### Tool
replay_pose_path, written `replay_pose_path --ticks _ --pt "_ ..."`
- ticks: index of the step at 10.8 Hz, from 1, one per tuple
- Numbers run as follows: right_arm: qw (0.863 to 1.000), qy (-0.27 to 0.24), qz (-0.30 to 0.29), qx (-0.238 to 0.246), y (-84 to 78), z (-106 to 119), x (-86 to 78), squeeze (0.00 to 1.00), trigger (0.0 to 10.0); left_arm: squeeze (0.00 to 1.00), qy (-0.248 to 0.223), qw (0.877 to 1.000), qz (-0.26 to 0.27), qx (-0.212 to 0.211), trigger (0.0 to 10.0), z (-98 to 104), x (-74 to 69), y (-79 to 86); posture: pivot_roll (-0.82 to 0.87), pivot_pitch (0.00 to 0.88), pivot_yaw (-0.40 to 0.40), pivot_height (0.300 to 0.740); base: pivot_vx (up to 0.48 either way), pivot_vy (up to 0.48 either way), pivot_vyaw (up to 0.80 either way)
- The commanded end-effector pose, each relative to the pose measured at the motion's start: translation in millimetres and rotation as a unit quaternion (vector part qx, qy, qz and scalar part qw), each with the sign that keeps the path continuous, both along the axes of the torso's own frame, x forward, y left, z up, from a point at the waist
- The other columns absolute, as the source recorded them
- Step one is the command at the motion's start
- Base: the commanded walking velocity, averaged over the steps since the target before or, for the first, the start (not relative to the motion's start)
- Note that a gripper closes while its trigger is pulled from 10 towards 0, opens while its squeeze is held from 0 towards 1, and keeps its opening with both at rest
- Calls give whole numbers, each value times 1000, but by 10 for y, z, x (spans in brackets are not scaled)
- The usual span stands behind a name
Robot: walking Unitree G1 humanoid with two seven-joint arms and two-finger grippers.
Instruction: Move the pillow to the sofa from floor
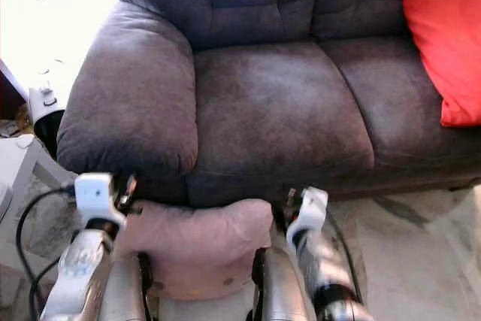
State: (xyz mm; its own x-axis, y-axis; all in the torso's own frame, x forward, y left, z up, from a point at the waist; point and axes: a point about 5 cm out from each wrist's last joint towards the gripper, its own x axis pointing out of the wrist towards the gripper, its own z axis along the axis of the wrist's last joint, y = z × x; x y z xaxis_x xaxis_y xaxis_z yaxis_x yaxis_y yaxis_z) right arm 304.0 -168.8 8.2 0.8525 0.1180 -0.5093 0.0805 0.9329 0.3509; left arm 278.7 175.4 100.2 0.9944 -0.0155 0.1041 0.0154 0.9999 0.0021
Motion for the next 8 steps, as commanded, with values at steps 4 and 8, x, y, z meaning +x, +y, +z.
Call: replay_pose_path --ticks 4,8 --pt "997 5 -43 62 -33 5 45 0 10000 0 -21 1000 -20 -5 10000 209 112 -23 148 291 -55 537 0 0 0" --pt "997 7 -50 60 -52 59 118 0 10000 0 -48 999 -2 -6 10000 373 177 97 154 381 -59 537 0 0 0"
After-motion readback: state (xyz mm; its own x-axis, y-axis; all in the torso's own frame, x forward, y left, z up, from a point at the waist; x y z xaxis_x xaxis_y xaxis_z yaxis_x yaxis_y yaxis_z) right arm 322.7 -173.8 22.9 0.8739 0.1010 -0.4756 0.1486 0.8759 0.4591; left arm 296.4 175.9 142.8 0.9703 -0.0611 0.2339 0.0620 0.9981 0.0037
